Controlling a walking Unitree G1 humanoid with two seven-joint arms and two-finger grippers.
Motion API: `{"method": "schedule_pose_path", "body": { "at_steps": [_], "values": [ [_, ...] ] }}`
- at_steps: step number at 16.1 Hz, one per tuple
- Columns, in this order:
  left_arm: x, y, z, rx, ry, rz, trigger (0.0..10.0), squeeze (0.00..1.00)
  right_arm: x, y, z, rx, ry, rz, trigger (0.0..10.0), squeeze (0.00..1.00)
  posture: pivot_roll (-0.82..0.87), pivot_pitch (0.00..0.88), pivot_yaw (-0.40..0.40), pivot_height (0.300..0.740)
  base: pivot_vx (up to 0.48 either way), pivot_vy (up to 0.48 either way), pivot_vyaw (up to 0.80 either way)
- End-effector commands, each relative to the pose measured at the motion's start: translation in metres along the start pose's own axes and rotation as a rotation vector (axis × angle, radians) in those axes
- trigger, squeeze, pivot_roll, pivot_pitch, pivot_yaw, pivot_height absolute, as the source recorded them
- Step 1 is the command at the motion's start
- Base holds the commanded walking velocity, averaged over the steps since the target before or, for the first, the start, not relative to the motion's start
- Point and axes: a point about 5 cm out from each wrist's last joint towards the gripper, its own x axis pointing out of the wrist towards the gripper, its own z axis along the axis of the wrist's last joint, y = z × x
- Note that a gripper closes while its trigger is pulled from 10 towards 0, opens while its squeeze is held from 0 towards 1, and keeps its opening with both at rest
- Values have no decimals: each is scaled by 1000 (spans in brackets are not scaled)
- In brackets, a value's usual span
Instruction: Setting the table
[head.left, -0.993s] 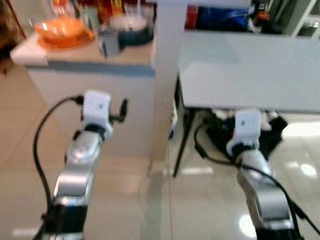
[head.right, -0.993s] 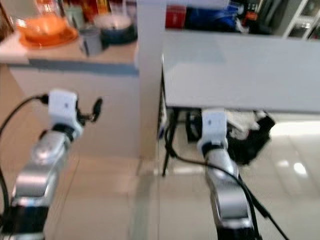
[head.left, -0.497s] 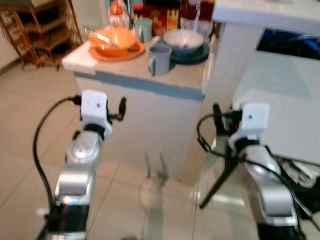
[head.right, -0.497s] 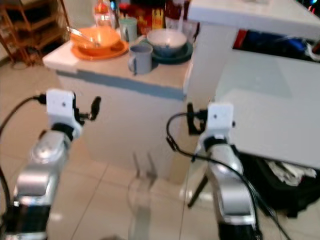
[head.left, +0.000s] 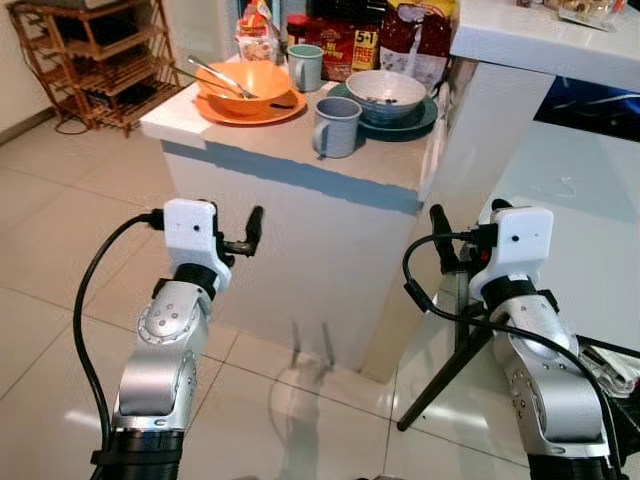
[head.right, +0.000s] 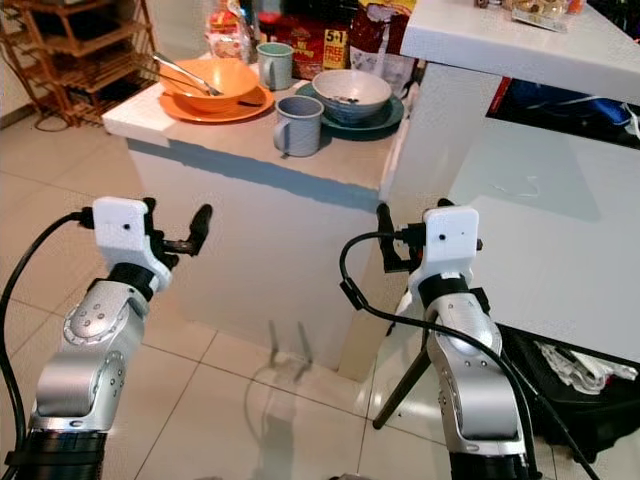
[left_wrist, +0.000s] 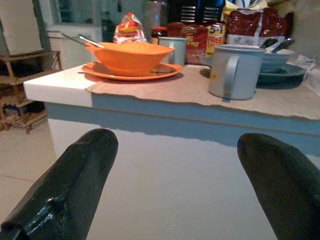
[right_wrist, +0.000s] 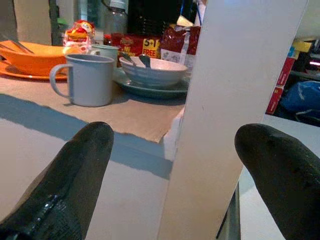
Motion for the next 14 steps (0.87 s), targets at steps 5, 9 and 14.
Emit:
{"method": "schedule_pose_path", "body": {
  "at_steps": [5,9,14],
  "values": [
    [-2,17,-7,-44,9,104,10000,1000,-1,4,-13,70,-38,58,10000,1000,38,0,-62,740,0,0,0],
    [-10,23,-33,23,98,126,10000,0,5,0,-52,-70,134,18,10000,957,60,0,-92,740,0,0,0],
    [-1,3,-23,102,71,-28,10000,0,-9,-11,-66,7,159,-91,10000,0,40,20,-22,740,0,0,0]
  ]
}}
